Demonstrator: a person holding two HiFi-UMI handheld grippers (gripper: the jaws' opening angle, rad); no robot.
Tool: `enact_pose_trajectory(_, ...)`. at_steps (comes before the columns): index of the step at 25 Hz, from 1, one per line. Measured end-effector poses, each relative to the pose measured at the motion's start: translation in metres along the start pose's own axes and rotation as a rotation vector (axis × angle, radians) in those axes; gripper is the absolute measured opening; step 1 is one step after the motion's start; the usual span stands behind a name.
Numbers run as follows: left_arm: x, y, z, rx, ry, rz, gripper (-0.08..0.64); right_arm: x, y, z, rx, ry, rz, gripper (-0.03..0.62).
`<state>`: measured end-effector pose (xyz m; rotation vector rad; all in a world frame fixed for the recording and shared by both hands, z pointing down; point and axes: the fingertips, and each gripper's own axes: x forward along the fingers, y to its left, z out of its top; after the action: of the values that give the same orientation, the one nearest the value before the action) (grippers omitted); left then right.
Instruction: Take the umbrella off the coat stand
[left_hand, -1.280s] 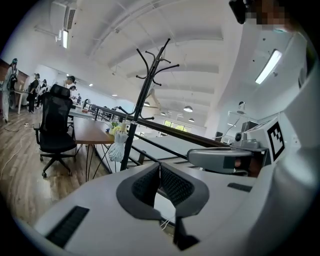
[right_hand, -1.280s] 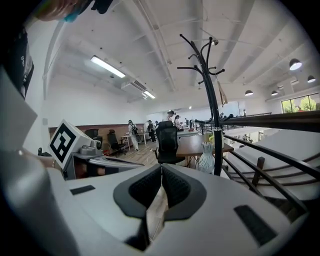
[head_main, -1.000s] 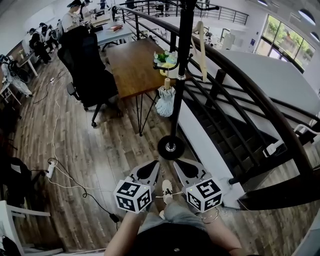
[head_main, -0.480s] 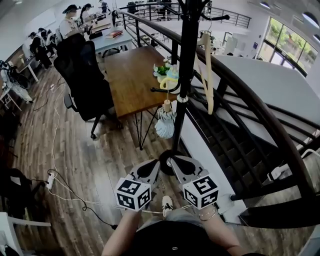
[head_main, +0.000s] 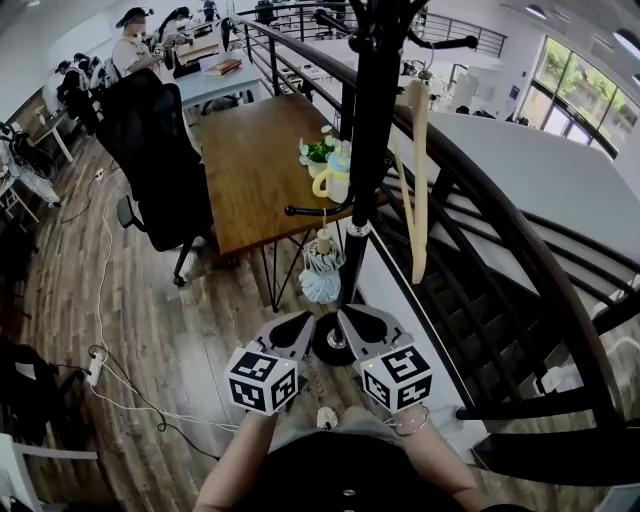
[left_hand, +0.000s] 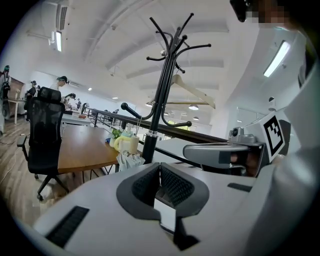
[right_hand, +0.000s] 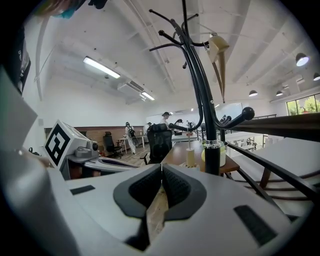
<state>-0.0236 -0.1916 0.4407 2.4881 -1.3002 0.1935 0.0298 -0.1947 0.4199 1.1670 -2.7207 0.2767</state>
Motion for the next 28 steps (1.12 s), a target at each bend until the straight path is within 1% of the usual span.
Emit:
enact_pose_trajectory(9, 0.025, 0.013, 0.006, 0.001, 0.017, -0.016, 0.018, 0.02, -0.014, 0.0, 0.005, 0.021, -0.004, 0.029)
enact_pose_trajectory(15, 0.035, 0.019, 0.003, -0.023, 0.052, -0.062, 0.018, 0.029, -0.018, -0.004, 0.023, 0.047, -0.038, 0.029)
enact_pose_trajectory(20, 0.045, 0.027, 0.006, 0.003, 0.073, -0.106, 0.018, 0.038, -0.023, -0.004, 0.051, 0.039, -0.087, 0.029)
enact_pose_trajectory(25, 0.055, 0.044, 0.007, 0.055, 0.098, -0.1, 0.018, 0.046, -0.028, -0.008, 0.071, 0.032, -0.162, 0.029)
enact_pose_trajectory(28, 0.062, 0.053, 0.009, 0.08, 0.109, -0.116, 0.018, 0.052, -0.034, -0.008, 0.084, 0.034, -0.193, 0.029)
